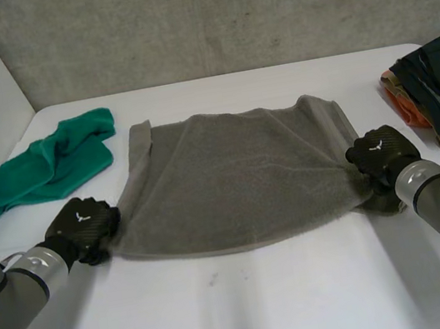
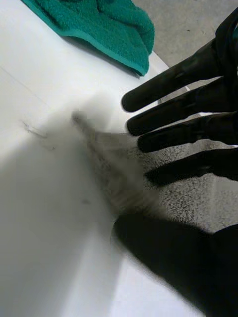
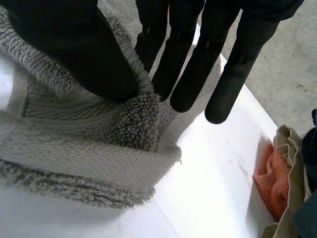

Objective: Fold the laundry.

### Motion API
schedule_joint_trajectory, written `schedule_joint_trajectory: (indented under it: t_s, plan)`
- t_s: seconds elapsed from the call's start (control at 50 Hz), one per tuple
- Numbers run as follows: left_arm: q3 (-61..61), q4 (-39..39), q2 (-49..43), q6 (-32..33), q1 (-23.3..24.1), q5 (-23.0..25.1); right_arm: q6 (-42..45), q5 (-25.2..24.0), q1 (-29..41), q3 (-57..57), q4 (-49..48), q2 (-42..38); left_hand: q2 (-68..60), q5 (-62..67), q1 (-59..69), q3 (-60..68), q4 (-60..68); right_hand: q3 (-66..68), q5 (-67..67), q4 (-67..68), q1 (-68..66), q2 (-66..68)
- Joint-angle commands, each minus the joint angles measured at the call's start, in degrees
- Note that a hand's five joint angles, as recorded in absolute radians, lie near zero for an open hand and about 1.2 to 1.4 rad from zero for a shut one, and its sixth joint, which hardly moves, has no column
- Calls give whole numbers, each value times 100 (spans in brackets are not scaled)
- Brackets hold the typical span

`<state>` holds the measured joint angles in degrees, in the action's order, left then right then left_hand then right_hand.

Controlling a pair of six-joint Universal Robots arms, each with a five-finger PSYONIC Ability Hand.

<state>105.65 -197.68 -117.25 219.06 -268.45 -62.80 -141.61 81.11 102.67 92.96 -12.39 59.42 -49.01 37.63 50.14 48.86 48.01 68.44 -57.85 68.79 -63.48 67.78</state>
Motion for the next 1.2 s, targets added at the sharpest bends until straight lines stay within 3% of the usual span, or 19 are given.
schedule_joint_trajectory:
  t_s: [0.02,0.16,0.32,0.42,0.5,0.56,0.64,0.68,0.76,0.82,0.88,0.92,1.0,1.04,1.08,1.2]
  plan:
    - [-133,-183,8,163,20,-127,10,54,-19,-24,0,9,-3099,3237,2986,3114,3199,1156,-1215,1121,-1652,1222]
    - [51,-114,1561,-178,143,-601,387,151,-81,-76,596,939,-3099,3237,2986,3114,3199,1156,-1215,1121,-1652,1222]
    - [122,483,3627,-1294,398,-866,1547,291,-590,-471,2380,2451,-3099,3237,2986,3114,3199,1156,-1215,1121,-1652,1222]
    - [78,914,4289,-1489,407,-848,1935,318,-705,-849,3206,3066,-3099,3237,2986,3114,3199,1156,-1215,1121,-1652,1222]
    - [8,1152,4229,-1445,425,-840,1979,292,-705,-929,3506,3094,-3099,3237,2986,3114,3199,1156,-1215,1121,-1652,1222]
    - [-80,1170,3668,-1366,574,-874,1997,309,-696,-911,3542,2675,-3099,3237,2986,3114,3199,1156,-1215,1121,-1652,1222]
    - [-510,1144,2473,-1042,1013,-1032,2049,476,-608,-1139,3525,1656,-3099,3237,2986,3114,3199,1156,-1215,1121,-1652,1222]
    - [-973,1117,1659,-770,1110,-1347,2023,616,-573,-1350,3507,1320,-3099,3237,2986,3114,3199,1156,-1215,1121,-1652,1222]
    - [-1994,1021,600,-417,1356,-1990,1935,1082,-380,-2035,3297,695,-3099,3237,2986,3114,3199,1156,-1215,1121,-1652,1222]
    - [-3045,759,73,-312,1794,-2350,1865,1398,-213,-2746,2621,343,-3099,3237,2986,3114,3199,1156,-1215,1121,-1652,1222]
    - [-3708,241,-34,-320,1928,-2386,1821,1487,-151,-3248,1646,264,-3099,3237,2986,3114,3199,1156,-1215,1121,-1652,1222]
    - [-4070,-576,-17,-355,1954,-2430,1795,1496,-134,-3381,970,298,-3099,3237,2986,3114,3199,1156,-1215,1121,-1652,1222]
    - [-4035,-2281,298,-504,2042,-2474,1462,1382,-116,-3154,-1390,657,-3099,3237,2986,3114,3199,1156,-1215,1121,-1652,1222]
    - [-3904,-2853,536,-610,2077,-2518,1382,1268,-107,-2969,-1905,825,-3099,3237,2986,3114,3199,1156,-1215,1121,-1652,1222]
    - [-3553,-3224,826,-733,2139,-2632,1312,1049,-72,-2793,-2022,1001,-3099,3237,2986,3114,3199,1156,-1215,1121,-1652,1222]
    - [-2614,-3163,1090,-891,2130,-2712,1276,898,25,-2643,-1417,1055,-3099,3237,2986,3114,3199,1156,-1215,1121,-1652,1222]
